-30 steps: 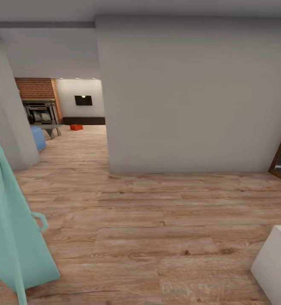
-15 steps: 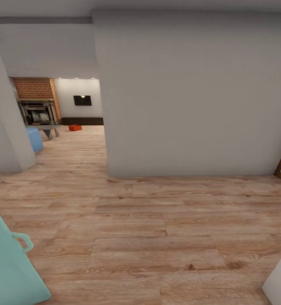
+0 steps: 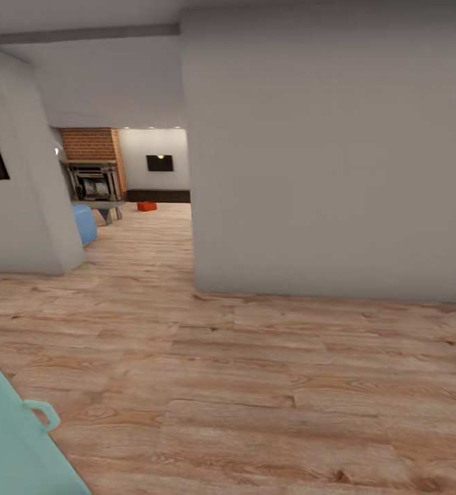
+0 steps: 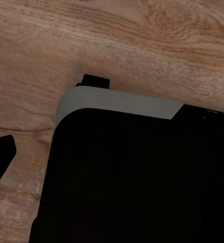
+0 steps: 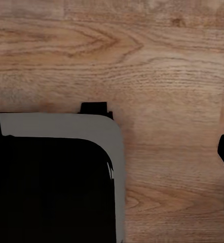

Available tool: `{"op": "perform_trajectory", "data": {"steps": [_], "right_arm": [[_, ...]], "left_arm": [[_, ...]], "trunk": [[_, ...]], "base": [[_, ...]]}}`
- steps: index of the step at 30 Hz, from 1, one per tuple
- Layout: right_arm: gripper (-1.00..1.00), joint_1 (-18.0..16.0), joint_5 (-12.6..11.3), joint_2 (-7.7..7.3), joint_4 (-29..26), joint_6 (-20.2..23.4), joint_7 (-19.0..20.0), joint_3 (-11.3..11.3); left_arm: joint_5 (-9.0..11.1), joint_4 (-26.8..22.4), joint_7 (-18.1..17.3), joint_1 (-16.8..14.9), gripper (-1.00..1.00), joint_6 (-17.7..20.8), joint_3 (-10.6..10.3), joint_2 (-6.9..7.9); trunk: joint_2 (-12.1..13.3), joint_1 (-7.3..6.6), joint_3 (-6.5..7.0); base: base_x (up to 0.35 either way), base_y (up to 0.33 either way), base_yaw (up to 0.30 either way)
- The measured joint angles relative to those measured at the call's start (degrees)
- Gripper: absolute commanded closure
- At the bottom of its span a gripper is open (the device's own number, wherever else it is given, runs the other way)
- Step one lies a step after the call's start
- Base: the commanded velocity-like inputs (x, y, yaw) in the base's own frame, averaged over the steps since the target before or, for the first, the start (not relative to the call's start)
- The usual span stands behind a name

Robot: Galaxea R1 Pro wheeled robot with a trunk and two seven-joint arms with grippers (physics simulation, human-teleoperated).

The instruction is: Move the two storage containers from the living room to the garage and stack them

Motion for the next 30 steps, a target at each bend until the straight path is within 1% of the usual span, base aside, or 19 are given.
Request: {"op": "perform_trajectory", "data": {"steps": [6, 30], "right_arm": [[-1.0, 0.0, -0.1, 0.0, 0.0, -0.1, 0.0, 0.0], [-1.0, 0.0, 0.1, 0.0, 0.0, -0.1, 0.0, 0.0]], "left_arm": [[0.0, 0.0, 0.0, 0.0, -1.0, 0.0, 0.0, 0.0], [-0.1, 0.1, 0.0, 0.0, -1.0, 0.0, 0.0, 0.0]], "trunk": [[0.0, 0.0, 0.0], [0.0, 0.0, 0.0]], "base": [[0.323, 0.0, 0.072], [0.323, 0.0, 0.001]]}}
